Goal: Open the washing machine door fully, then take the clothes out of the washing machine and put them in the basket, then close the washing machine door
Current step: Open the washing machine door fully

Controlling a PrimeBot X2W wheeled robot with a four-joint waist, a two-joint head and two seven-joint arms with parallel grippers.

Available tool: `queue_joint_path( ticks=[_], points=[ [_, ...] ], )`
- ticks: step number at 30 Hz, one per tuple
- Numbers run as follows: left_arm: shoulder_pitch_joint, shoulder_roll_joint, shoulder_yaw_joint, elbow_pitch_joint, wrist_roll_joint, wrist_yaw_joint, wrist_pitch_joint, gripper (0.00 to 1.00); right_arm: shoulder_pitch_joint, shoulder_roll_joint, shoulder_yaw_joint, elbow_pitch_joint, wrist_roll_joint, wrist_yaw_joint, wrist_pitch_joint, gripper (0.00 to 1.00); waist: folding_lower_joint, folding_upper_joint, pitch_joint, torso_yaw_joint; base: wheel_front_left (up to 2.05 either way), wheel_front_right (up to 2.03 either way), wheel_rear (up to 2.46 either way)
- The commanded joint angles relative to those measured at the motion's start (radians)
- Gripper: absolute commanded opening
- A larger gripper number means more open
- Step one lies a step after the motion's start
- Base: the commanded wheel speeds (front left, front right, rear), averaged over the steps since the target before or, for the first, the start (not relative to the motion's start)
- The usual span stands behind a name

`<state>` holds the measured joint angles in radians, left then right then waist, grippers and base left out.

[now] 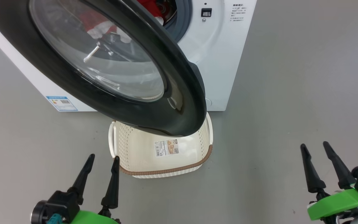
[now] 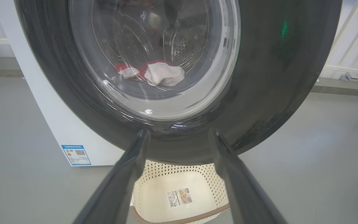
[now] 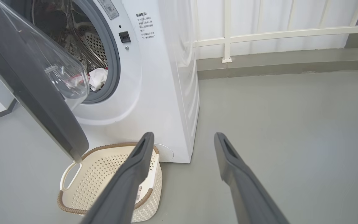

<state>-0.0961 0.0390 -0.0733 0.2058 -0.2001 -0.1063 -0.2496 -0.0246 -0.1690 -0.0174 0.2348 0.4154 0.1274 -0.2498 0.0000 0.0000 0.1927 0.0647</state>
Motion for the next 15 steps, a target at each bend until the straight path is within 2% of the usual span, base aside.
queue_joint_path(
  ticks=[1, 15],
  points=[
    [0.007, 0.011, 0.027, -0.027, 0.009, 0.002, -0.012, 1.00, 0.014, -0.007, 0.006, -0.031, -0.016, 0.003, -0.012, 1.00, 0.0000, 0.0000, -0.004, 0.003, 0.00, 0.00, 0.00],
    [0.020, 0.011, 0.028, -0.035, 0.010, 0.002, -0.012, 1.00, 0.056, 0.022, -0.019, -0.025, -0.051, 0.003, -0.012, 1.00, 0.0000, 0.0000, -0.016, 0.002, 0.00, 0.00, 0.00]
  ],
)
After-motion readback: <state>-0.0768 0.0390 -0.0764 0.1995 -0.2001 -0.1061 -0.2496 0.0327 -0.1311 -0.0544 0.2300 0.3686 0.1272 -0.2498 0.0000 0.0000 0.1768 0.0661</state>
